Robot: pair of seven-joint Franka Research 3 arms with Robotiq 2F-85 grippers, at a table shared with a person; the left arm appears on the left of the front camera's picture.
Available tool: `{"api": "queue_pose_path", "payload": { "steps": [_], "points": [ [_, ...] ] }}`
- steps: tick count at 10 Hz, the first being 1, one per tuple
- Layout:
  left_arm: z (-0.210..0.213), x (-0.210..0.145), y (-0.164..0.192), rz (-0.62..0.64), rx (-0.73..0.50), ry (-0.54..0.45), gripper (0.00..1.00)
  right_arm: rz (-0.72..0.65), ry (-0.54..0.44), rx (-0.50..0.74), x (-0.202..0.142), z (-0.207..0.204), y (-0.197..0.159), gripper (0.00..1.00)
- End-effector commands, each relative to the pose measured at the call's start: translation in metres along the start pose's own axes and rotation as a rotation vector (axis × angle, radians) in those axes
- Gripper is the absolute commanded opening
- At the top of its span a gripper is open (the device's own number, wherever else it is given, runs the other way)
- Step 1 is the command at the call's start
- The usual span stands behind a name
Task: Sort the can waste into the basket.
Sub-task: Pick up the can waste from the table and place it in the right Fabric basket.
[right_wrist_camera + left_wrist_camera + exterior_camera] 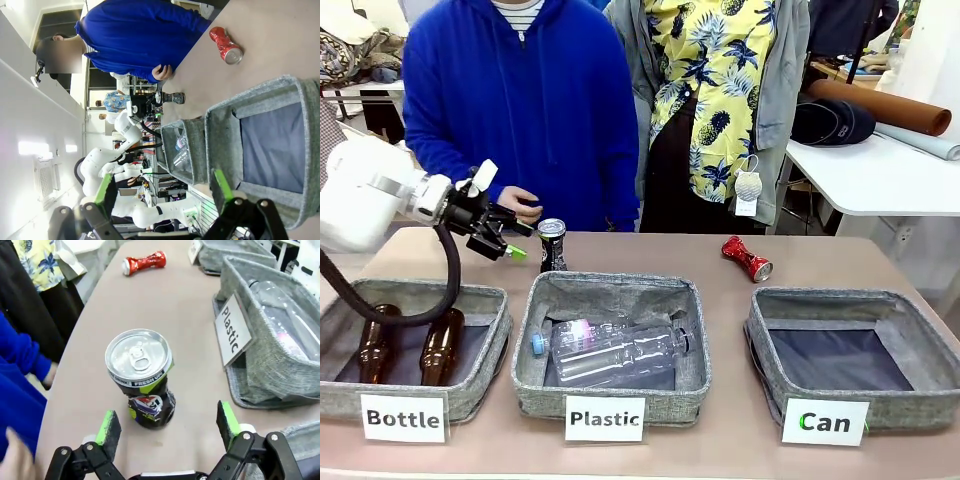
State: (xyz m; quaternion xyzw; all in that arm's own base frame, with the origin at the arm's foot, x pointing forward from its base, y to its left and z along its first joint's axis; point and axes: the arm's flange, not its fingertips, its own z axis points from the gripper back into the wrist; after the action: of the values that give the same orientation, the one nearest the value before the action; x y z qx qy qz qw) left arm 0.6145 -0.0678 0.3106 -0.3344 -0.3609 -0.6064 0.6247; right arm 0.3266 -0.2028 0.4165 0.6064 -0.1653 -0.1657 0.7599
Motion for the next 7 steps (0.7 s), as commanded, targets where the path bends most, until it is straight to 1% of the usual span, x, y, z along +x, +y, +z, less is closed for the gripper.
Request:
{"api": "queue_pose_path", "payload": {
  "steps": [1,4,6,7],
  "points": [
    [-0.008,0.002,0.014,0.019,0.041,-0.034,1.0,0.025,-0.001,0.01,0.0,0.001,0.0,1.0],
    [-0.026,-0.008,0.027,0.036,0.033,-0.049,1.0,0.025,-0.001,0.01,0.0,0.001,0.0,1.0],
    [-0.034,-0.011,0.032,0.033,0.026,-0.076,1.0,0.025,-0.001,0.01,0.0,0.001,0.0,1.0],
    [-0.037,-0.012,0.033,0.028,0.017,-0.107,1.0,0.025,-0.001,0.01,0.0,0.001,0.0,1.0]
  ]
}}
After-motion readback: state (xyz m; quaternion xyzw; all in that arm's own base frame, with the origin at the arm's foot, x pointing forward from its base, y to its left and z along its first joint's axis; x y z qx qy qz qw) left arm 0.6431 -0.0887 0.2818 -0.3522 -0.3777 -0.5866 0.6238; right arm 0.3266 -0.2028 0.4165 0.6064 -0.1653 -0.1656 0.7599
